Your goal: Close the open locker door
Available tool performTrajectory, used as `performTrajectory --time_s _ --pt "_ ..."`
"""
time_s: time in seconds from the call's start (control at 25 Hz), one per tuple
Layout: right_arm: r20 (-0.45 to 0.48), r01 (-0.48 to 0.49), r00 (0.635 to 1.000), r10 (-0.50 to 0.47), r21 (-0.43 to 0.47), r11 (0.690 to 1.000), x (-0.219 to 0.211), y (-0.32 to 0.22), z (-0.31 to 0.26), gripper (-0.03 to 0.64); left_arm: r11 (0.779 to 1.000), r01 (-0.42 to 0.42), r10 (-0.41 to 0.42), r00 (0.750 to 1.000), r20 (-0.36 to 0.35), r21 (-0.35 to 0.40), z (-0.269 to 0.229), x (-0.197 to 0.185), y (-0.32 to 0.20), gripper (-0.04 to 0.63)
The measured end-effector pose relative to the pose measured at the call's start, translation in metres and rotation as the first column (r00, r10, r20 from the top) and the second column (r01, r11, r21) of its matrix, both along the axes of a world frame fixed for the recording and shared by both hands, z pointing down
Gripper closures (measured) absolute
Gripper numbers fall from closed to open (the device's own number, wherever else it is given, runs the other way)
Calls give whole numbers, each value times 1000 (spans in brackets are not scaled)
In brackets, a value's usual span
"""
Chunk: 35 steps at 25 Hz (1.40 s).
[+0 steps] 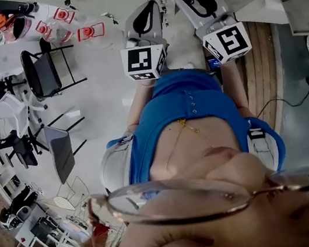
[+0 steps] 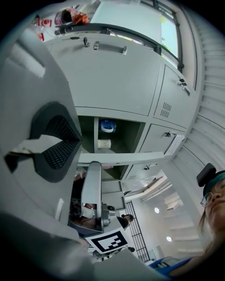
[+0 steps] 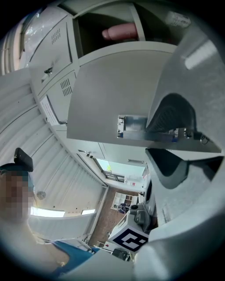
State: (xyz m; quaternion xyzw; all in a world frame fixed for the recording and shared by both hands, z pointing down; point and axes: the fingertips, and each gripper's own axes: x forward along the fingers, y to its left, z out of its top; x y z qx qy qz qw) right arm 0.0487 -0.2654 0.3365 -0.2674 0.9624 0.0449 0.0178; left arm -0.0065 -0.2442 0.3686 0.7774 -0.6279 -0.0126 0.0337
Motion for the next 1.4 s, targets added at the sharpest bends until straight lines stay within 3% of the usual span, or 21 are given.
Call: performTrajectory --time_s 0.56,1.04,1.4 --pt "-7 -155 988 155 19 988 -67 -66 -1 560 992 -130 130 992 0 -2 2 -68 -62 595" --pt "-16 -296 955 296 37 955 -88 -104 -2 563 970 -242 242 970 -9 -1 5 -77 -86 595" --pt "-37 -409 910 413 84 909 -97 -122 -1 560 957 -290 290 957 -18 -8 9 -87 -97 595"
